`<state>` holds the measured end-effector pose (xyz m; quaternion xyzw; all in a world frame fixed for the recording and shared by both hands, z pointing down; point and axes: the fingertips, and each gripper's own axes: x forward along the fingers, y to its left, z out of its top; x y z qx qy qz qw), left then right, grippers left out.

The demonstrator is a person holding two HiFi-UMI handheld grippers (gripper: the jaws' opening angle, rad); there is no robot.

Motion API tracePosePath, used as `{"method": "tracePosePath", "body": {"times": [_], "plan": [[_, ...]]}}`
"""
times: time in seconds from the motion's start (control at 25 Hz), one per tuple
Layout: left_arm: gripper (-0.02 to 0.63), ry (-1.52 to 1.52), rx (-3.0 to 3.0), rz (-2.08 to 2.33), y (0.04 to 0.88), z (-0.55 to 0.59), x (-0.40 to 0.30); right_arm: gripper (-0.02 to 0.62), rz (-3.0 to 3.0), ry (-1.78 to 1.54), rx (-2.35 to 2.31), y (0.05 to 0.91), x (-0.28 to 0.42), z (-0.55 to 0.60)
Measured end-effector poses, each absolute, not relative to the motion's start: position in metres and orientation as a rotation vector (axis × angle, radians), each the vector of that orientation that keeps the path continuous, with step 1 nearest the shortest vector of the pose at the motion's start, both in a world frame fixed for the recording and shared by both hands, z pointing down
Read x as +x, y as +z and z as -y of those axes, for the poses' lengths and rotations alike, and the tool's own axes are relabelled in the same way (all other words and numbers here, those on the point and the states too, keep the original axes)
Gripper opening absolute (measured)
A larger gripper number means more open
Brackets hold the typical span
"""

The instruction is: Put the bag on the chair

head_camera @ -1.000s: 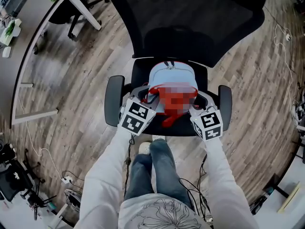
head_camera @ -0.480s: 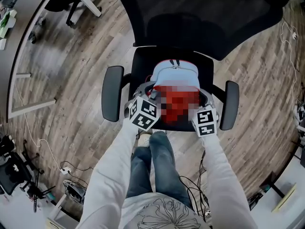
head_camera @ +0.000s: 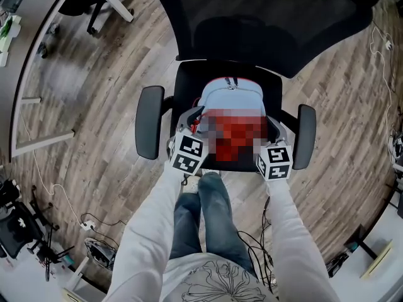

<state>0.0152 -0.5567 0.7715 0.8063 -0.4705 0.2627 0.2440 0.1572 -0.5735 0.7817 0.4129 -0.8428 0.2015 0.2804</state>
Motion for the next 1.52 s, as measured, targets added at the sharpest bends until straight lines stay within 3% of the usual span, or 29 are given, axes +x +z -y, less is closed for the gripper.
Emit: {"method": "tracePosePath", "body": {"times": [0.44,0.52,0.6,0.68,0.8,1.12,1.52], "plan": [[0.192,0.561,2.209,1.419,0.708,0.530,-0.003,0.259,2.260,0.553,1.335,0.729,0.174,0.545],[0.192,0.506,2.203,1.470,0.685,0.528,-0.010,0.226,2.265,0.545,1.379,0.710,0.177,0.541],[0.192,0.458,2.197,1.525,0.660,0.524,-0.018,0.135,2.276,0.516,1.435,0.684,0.179,0.537],[0.186,0.424,2.192,1.580,0.631,0.517,-0.023,0.118,2.299,0.489,1.476,0.655,0.178,0.530],[0.102,0.364,2.222,1.679,0.583,0.516,-0.030,0.066,2.337,0.414,1.548,0.609,0.175,0.528],[0.058,0.180,2.334,1.847,0.461,0.505,-0.031,0.009,2.429,0.190,1.712,0.491,0.172,0.515],[0.057,0.079,2.405,1.948,0.372,0.460,-0.026,0.011,2.570,0.132,1.793,0.399,0.168,0.479]]}}
